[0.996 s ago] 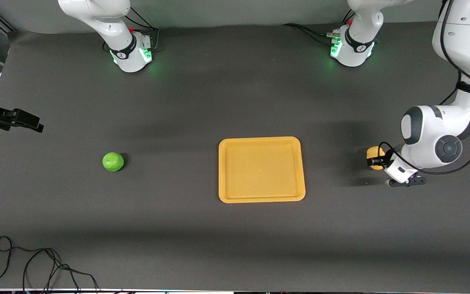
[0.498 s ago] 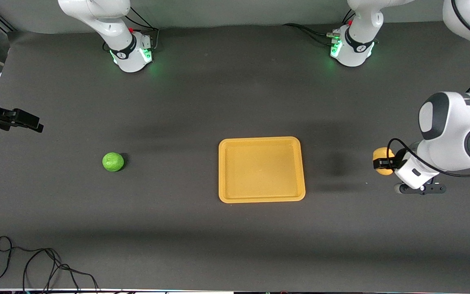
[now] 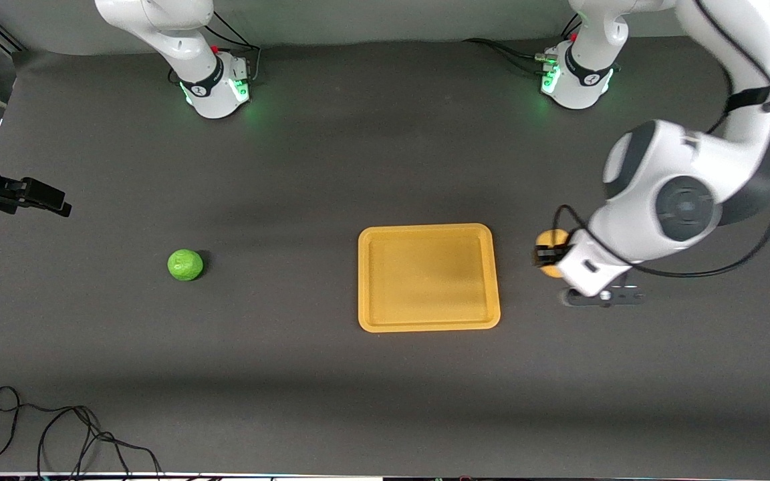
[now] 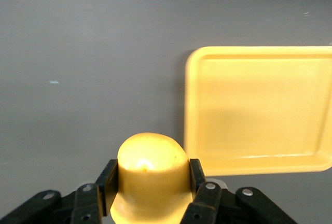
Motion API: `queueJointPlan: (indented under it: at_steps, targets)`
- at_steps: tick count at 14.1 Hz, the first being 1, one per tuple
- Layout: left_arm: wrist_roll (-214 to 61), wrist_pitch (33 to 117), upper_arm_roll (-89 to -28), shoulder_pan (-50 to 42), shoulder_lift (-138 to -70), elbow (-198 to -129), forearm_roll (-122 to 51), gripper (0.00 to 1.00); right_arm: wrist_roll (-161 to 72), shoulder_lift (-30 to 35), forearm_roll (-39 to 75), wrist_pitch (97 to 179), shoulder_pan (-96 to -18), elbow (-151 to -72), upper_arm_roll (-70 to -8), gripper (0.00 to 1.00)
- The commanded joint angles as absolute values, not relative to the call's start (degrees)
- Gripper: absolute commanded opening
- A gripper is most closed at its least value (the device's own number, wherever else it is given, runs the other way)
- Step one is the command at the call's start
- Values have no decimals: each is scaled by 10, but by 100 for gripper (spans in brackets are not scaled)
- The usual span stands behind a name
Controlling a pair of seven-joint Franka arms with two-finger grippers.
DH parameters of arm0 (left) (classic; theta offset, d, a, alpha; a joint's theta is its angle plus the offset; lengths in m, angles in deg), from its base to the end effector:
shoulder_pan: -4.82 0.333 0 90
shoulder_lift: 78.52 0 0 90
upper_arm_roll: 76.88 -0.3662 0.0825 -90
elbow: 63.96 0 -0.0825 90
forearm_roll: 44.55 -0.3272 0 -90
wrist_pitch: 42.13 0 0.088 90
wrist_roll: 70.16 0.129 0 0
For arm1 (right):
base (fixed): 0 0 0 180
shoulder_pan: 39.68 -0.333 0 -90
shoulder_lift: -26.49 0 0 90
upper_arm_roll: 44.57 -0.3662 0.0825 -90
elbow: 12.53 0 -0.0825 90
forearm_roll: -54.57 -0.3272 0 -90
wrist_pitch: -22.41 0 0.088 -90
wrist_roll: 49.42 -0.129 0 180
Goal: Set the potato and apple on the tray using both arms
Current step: 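Carry the potato with the left gripper onto the yellow tray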
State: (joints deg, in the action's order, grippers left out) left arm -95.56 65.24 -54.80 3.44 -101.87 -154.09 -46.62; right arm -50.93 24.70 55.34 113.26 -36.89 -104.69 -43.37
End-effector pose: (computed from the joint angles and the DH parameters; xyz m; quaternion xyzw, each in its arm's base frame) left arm 0.5881 -0.2110 0.4592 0.9973 0.0222 -0.0590 0.0371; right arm 0.5056 -0.0368 0.6227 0.9985 -0.0477 -0.0272 0.0065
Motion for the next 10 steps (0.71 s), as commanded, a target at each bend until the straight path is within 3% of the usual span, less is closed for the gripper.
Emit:
queueJointPlan:
  at_steps: [1,6,10]
  targets:
    - [-1015,703,-553,-7,-1084,-1524,-465,37,-498,245,551,1132,-368,-1041,-435,100]
    - [-1080,859,-557,-55,-1152,-1583,-473,38,-497,245,540,1137,-369,-1046,-437,100]
    - [-1085,908,-560,-56,-1175,-1609,-496,38,-506,256,539,1161,-388,-1074,-438,100]
